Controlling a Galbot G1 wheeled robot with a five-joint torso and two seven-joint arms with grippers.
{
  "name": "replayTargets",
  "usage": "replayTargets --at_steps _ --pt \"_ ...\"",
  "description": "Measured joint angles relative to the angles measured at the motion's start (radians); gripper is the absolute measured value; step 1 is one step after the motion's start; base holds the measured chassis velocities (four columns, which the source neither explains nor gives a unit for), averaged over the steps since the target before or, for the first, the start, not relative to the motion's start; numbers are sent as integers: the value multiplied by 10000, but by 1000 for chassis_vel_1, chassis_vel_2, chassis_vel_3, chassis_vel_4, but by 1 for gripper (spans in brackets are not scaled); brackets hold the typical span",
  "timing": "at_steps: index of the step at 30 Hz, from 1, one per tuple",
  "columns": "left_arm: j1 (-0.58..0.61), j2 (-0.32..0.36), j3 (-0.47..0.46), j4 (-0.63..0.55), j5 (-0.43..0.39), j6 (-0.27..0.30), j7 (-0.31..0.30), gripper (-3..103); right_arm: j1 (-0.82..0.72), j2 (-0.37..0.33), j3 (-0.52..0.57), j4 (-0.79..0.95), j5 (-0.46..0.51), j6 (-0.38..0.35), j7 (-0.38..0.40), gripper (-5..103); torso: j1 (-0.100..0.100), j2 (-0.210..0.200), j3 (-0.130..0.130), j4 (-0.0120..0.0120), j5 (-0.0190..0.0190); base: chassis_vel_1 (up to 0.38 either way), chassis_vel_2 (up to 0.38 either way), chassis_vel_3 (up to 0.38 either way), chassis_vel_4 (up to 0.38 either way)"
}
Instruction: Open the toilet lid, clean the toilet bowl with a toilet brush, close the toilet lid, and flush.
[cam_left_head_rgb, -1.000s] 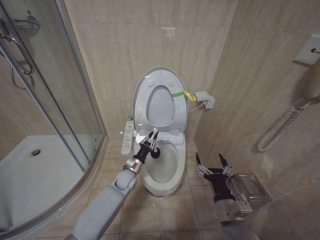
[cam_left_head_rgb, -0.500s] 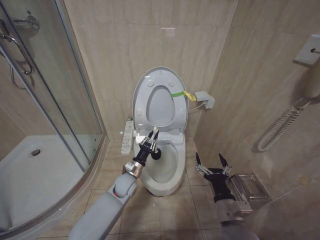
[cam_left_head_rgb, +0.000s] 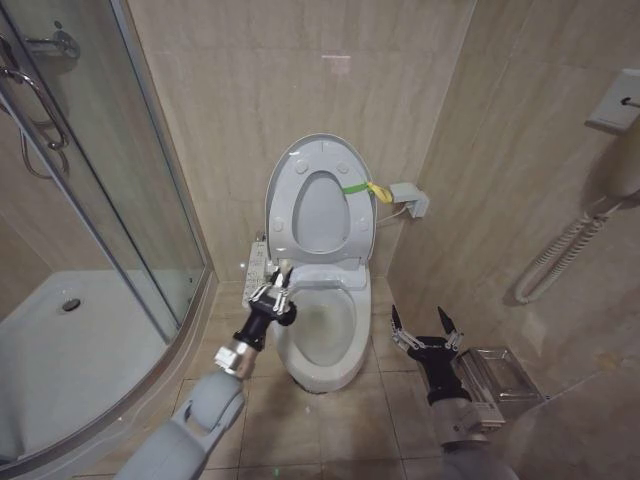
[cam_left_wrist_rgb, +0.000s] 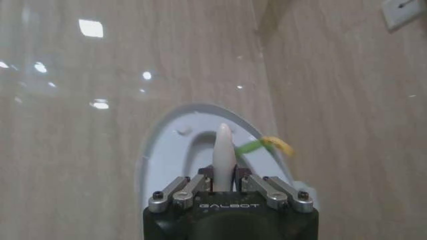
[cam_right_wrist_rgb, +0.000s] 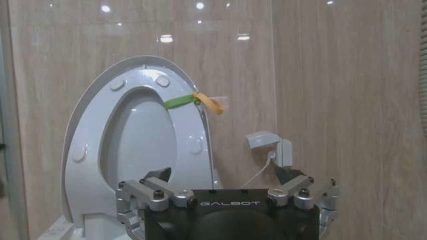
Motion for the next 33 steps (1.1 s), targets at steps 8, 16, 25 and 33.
replayTargets --at_steps 8,16,25,33 --pt "1511 492 -1056 -1117 69 211 -585 20 0 0 0 0 0 0 -3 100 0 0 0 -2 0 0 0 0 0" --pt "2935 132 -2017 -1388 513 -216 -751 20 -1 0 -1 0 0 0 -1 100 -1 0 0 -1 2 0 0 0 0" --pt "3436 -415 -2698 66 804 -1312 -1643 20 0 0 0 0 0 0 -2 100 0 0 1 -1 1 0 0 0 0" --pt "3193 -691 -2775 1612 671 -2132 -1946 20 0 0 0 0 0 0 -2 100 0 0 1 -1 2 0 0 0 0"
